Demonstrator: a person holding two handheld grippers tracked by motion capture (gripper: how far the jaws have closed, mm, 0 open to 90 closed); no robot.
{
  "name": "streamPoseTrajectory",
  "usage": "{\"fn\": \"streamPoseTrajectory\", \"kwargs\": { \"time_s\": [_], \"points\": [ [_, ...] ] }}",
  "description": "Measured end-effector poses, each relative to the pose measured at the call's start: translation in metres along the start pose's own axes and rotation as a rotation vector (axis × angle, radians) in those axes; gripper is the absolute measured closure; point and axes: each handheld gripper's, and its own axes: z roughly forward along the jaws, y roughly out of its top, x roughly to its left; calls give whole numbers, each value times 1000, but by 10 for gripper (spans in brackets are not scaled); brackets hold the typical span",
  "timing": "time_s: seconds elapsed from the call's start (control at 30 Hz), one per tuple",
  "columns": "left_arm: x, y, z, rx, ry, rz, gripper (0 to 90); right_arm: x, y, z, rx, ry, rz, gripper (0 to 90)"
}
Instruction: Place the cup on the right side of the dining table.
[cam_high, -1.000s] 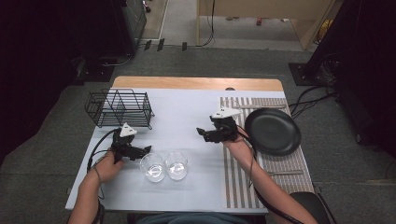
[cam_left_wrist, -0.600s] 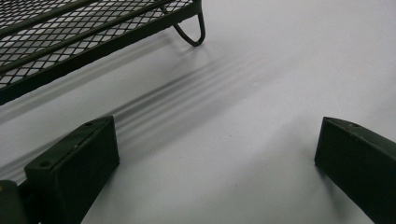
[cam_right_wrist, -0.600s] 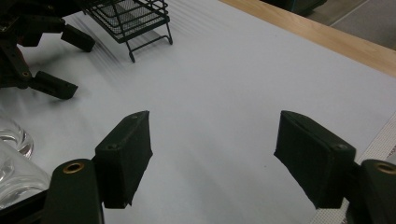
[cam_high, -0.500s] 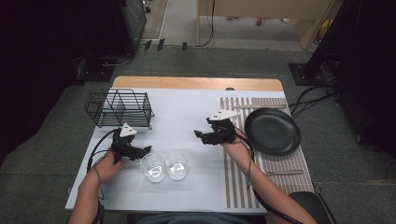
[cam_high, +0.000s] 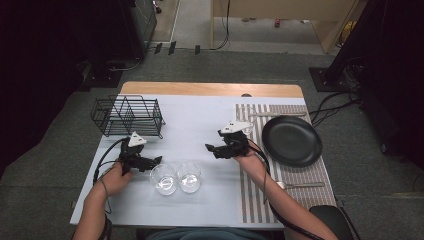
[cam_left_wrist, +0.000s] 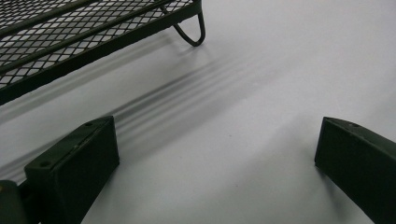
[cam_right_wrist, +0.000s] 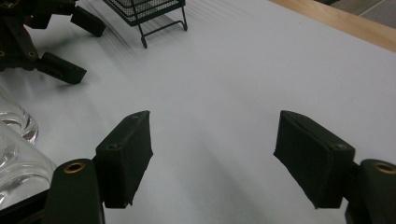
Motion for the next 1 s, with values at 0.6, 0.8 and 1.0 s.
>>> {"fn": "streamPoseTrajectory", "kwargs": {
  "time_s": [0.6,0.8,1.0],
  "points": [
    [0,0,0,0,0,0,0,10,-11,12,34,36,-28,276],
    [0,0,0,0,0,1,0,12,-17,19,54,55,-44,276],
    [0,0,0,0,-1,0,0,14,-20,23,67,59,-51,276]
  ]
}}
